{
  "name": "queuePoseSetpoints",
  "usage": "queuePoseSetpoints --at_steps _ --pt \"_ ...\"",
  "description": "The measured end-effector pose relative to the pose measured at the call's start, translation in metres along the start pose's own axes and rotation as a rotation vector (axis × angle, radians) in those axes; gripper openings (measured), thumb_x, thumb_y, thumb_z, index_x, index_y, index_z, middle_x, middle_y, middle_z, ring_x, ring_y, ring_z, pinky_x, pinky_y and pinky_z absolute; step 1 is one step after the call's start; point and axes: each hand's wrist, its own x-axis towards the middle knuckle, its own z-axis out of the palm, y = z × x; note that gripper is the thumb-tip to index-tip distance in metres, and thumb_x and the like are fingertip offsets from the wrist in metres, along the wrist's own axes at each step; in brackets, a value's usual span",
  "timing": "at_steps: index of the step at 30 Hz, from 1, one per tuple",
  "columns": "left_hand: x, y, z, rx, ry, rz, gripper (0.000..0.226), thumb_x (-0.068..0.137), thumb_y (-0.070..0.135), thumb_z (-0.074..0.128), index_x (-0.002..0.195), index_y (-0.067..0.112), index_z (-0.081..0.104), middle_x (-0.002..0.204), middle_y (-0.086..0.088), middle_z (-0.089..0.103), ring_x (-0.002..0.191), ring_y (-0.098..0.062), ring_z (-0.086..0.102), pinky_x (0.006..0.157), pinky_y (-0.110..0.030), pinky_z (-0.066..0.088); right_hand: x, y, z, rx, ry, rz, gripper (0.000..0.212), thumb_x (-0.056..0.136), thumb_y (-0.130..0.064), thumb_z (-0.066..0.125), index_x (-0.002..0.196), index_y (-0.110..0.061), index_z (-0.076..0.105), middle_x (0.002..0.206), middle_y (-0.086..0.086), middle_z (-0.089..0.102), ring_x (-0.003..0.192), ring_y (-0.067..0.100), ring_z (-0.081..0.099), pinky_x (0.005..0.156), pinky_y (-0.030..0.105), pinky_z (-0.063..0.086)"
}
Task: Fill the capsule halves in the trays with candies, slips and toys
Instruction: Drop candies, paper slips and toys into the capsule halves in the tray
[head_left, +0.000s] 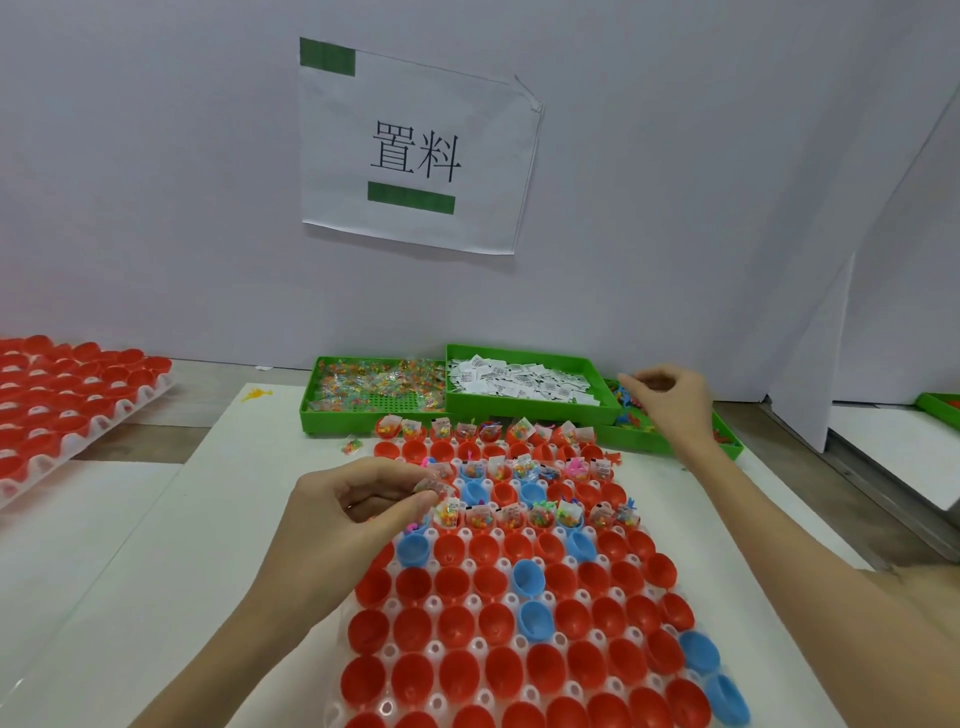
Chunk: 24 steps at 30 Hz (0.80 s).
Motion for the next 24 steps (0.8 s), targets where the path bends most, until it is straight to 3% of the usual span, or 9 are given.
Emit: queuePoseSetpoints --at_steps 4,10,16,24 --pt "-0.002 0.003 -0.001 0.031 0.006 0.024 0.026 0.077 0.013 0.084 0.09 0.035 0.083 0.088 0.008 0.08 0.082 -0.012 0.077 0.075 -0.014 0.058 -0.054 -0.047 -0.01 0.209 -0.133 -0.025 0.015 0.084 -0.022 0.082 0.093 -0.011 0.077 0.077 0.007 0.076 0.07 0.02 0.073 0.077 0.037 0.062" --pt "-0.001 0.013 -0.011 0.116 -0.084 0.13 0.02 0.074 0.021 0.087 0.09 0.031 0.081 0.088 0.005 0.08 0.084 -0.015 0.077 0.078 -0.022 0.061 -0.158 -0.12 -0.007 0.353 -0.621 -0.084 0.011 0.085 -0.011 0.081 0.096 -0.014 0.079 0.088 0.0 0.079 0.081 0.017 0.078 0.075 0.018 0.059" --pt "0.003 0.016 -0.029 0.136 -0.19 0.228 0.017 0.074 0.016 0.087 0.09 0.02 0.082 0.089 -0.001 0.08 0.086 -0.021 0.078 0.082 -0.029 0.062 -0.207 -0.143 0.028 0.249 -0.607 -0.235 0.009 0.086 -0.013 0.081 0.094 -0.015 0.08 0.082 -0.005 0.078 0.073 0.006 0.075 0.072 0.021 0.061" --pt "0.007 0.02 -0.042 0.238 -0.332 0.175 0.013 0.079 0.012 0.087 0.09 0.015 0.08 0.092 0.0 0.078 0.085 -0.021 0.077 0.08 -0.03 0.063 -0.219 -0.137 0.032 0.355 -0.694 -0.167 0.012 0.09 -0.006 0.076 0.098 -0.013 0.081 0.086 -0.003 0.079 0.077 0.012 0.077 0.072 0.02 0.06"
